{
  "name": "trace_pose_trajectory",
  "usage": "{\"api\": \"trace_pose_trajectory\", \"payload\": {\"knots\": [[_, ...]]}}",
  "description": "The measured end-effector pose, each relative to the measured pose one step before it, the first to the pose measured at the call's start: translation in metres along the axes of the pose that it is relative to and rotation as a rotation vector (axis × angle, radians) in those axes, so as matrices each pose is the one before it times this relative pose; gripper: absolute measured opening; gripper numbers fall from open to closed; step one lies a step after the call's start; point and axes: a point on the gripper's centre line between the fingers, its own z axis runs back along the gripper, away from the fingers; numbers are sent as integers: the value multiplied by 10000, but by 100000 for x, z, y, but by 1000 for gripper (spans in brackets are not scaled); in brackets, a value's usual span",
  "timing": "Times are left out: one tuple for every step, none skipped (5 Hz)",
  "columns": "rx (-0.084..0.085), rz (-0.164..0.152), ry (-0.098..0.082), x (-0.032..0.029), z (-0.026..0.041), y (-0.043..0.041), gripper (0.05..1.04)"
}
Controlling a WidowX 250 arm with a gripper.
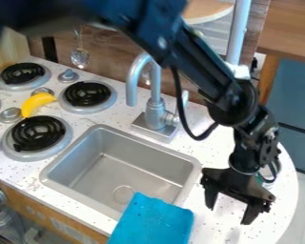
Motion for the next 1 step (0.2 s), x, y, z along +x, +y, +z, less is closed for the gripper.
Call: {"api": "trace_pose_trajectory", "payload": {"knots": [[-433, 165, 267, -2775, 3536, 776, 1000]]}}
